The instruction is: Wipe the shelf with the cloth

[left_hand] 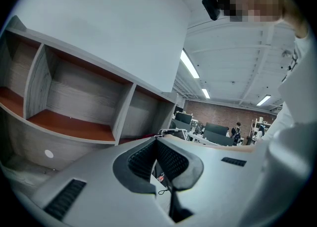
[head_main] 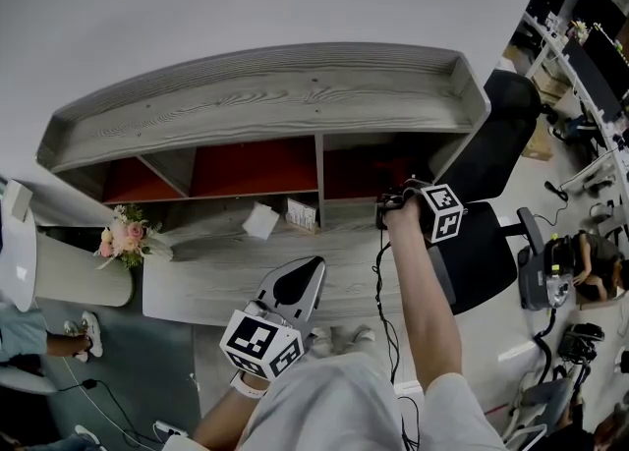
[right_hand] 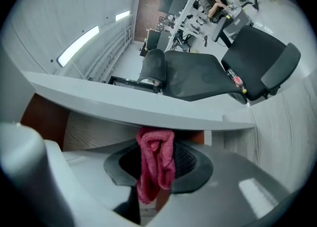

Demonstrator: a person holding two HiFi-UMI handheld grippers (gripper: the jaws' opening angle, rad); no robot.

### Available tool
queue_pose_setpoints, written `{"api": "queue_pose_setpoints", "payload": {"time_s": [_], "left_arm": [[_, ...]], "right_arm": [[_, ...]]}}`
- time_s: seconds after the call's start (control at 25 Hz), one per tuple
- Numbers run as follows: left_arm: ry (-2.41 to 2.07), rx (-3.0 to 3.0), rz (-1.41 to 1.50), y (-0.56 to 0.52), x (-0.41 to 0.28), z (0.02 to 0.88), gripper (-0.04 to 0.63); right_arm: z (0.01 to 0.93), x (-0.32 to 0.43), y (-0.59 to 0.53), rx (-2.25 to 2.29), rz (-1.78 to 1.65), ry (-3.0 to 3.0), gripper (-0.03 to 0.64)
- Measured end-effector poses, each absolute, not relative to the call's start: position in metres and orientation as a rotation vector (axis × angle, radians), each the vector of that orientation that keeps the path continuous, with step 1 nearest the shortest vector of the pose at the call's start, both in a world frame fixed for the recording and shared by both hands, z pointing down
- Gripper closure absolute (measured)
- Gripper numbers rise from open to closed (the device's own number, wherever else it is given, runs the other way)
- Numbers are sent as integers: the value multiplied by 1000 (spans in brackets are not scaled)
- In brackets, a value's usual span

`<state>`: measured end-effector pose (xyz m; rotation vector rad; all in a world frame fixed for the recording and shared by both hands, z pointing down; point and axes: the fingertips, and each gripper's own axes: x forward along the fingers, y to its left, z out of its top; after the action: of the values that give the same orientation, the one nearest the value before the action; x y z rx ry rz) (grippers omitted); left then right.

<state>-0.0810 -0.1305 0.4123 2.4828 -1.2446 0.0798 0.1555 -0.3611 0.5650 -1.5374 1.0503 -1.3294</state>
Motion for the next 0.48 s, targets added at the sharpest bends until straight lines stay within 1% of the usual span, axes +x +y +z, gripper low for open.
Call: {"api": "queue_pose_setpoints", "payload": {"time_s": [0.24,0.48], "left_arm": [[-1236,2492,74,-123,-77,411,589],[-1219,2507,73,-118,-72,408,589]], "right_arm": [[563,156,-346,-1508,-1371,1010,495],[541,158,-336,-1451,-1396,972,495]]}}
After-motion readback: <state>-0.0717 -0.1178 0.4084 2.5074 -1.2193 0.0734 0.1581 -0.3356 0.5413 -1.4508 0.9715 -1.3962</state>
